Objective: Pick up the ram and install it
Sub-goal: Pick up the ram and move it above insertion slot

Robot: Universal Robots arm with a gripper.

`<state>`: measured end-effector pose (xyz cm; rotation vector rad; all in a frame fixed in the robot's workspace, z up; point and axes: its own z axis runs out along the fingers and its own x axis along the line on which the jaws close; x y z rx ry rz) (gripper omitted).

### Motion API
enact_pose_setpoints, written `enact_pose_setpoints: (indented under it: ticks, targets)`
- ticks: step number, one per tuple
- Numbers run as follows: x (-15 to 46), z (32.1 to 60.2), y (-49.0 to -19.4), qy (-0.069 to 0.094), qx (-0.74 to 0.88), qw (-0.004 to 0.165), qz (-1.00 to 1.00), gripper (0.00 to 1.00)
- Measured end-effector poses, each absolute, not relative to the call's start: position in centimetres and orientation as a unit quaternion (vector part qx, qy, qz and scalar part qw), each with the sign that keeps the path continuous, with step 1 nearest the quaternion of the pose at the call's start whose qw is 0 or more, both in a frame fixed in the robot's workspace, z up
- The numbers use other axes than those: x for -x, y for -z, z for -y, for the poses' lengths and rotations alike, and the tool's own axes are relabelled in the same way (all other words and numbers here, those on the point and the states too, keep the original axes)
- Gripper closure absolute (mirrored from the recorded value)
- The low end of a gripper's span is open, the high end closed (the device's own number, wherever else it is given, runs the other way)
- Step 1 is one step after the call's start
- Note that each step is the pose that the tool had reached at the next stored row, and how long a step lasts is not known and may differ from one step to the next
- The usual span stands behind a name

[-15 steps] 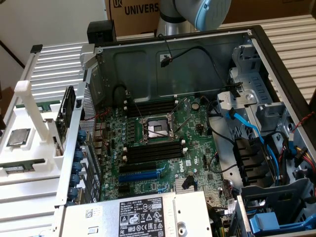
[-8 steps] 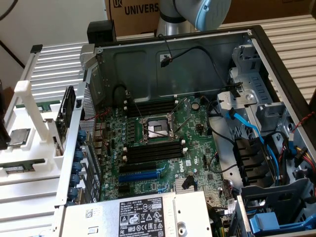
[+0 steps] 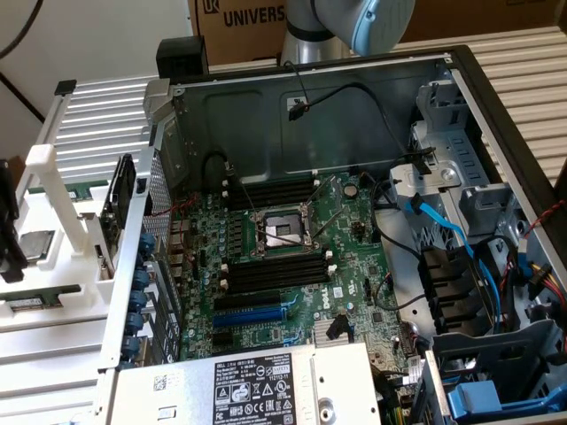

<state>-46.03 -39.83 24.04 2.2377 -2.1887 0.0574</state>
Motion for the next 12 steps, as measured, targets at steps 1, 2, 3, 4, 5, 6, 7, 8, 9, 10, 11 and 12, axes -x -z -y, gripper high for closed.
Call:
enact_pose_setpoints:
  ticks: [1, 2, 3, 4, 5, 6, 7, 8, 9, 10, 11, 12]
  targets:
    - [45.9, 39.8, -23.9, -0.018, -0.715, 0.005, 0.699, 0.76]
    - [45.7, 39.8, -23.8, -0.019, -0.716, 0.005, 0.698, 0.76]
    - [45.5, 39.8, -23.7, -0.019, -0.716, 0.005, 0.698, 0.76]
    - [45.4, 39.8, -23.6, -0.019, -0.716, 0.005, 0.697, 0.76]
    - [45.2, 39.8, -23.4, -0.019, -0.717, 0.005, 0.697, 0.76]
    - [45.0, 39.8, -23.3, -0.019, -0.717, 0.005, 0.697, 0.76]
    - [44.8, 39.8, -23.2, -0.019, -0.717, 0.005, 0.696, 0.76]
    - [44.8, 39.8, -23.0, -0.019, -0.718, 0.005, 0.696, 0.76]
    - [44.7, 40.0, -22.7, -0.019, -0.719, 0.005, 0.695, 0.76]
    - [44.7, 40.0, -22.5, -0.018, -0.719, 0.004, 0.695, 0.76]
    - [44.7, 40.0, -22.1, -0.017, -0.719, 0.003, 0.695, 0.76]
    - [44.7, 40.0, -21.8, -0.015, -0.719, 0.001, 0.695, 0.76]
